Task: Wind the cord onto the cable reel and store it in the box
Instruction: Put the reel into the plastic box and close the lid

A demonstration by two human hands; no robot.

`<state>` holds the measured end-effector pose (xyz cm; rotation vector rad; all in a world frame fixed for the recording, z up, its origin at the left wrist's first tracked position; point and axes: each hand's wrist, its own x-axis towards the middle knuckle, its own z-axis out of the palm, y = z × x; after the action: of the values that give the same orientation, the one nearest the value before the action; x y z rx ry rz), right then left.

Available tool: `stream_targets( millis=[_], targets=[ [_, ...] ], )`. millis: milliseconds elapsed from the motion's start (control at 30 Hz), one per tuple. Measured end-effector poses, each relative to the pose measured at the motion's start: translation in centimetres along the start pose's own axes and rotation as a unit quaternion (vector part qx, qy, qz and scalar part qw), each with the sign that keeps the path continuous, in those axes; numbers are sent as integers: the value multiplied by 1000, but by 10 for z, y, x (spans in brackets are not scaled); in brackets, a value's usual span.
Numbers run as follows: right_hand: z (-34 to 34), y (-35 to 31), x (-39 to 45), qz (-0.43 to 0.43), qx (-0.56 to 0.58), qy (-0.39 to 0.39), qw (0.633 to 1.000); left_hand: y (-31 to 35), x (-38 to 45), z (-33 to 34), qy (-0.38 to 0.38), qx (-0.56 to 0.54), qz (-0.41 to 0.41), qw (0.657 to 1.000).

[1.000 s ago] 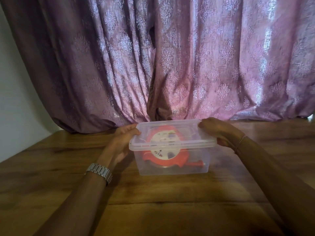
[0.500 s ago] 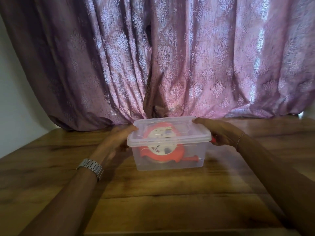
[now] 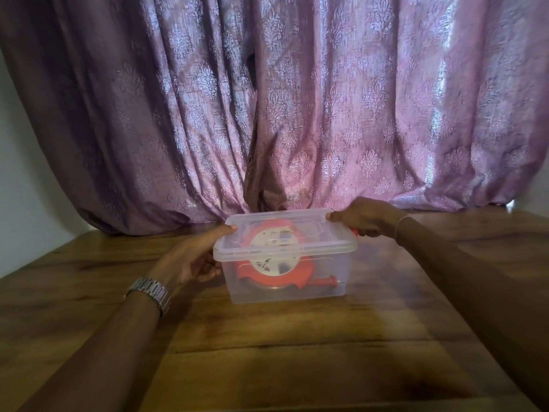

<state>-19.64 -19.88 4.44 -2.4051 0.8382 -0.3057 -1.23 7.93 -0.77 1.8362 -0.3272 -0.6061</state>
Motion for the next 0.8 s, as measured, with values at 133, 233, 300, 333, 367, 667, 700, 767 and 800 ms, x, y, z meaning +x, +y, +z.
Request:
stream_targets(
  millis=[133,233,300,333,367,667,700,767,800],
  targets=[
    [-3,-7,-3,-13,-62,-11,998,-2,2,0,-12,-5,-6,1000],
    [-1,-6,-1,-20,-69,1,997,-4,2,0,-27,-11,-4,1000],
    [2,-6,-1,-30,-67,9,997,-5,2,-1,-23,-10,-5,1000],
    [2,-5,-1,-33,-65,12,997,-4,2,-2,-15,-8,-4,1000],
    [3,-5,-2,-37,-65,16,997,-2,2,-3,-4,-2,-3,1000],
    [6,-5,-2,-75,-142,69,985,33,-11,-2,83,192,22,978],
    [6,-7,-2,-78,-151,71,983,35,-12,-2,82,216,24,973],
    [6,-9,-4,-79,-158,71,982,39,-10,-1,96,256,50,960],
    [6,-9,-3,-79,-159,70,982,41,-9,-1,110,285,78,949]
  ],
)
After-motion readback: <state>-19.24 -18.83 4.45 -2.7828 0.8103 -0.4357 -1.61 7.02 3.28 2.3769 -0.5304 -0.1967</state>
